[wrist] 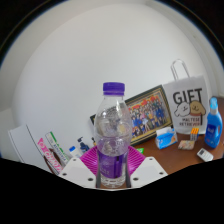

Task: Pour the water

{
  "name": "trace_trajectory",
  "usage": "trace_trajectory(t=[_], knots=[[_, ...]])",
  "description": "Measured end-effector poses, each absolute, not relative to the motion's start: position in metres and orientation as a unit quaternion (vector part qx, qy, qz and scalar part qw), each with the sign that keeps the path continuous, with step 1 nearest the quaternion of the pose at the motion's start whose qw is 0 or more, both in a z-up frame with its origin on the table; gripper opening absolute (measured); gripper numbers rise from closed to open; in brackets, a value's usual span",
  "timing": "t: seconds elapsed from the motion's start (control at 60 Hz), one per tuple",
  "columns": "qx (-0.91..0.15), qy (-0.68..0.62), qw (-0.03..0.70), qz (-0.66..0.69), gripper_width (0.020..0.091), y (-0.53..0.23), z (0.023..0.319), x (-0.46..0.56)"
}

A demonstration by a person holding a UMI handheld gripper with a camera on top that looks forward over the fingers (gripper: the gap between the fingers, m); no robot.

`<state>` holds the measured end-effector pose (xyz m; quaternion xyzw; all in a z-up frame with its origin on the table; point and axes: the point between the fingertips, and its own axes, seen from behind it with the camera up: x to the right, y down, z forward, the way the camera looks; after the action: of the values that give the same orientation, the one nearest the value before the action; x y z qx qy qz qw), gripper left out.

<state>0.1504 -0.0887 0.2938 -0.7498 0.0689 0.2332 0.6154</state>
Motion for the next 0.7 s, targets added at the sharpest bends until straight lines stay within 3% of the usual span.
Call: trace_trajectory(t=[0.15, 0.467, 0.667, 0.7], knots=[[-0.745, 0.008, 0.659, 0.097, 0.0335, -0.077, 0.284, 0.226], [-0.790, -0.020, 0.612, 0.002, 0.0336, -0.059, 0.142, 0.313], [-0.808, -0.020, 0.588, 0.006, 0.0339, -0.063, 0.084, 0.323], [-0.798, -0.020, 0.603, 0.007, 0.0338, -0.064, 0.088, 0.324]])
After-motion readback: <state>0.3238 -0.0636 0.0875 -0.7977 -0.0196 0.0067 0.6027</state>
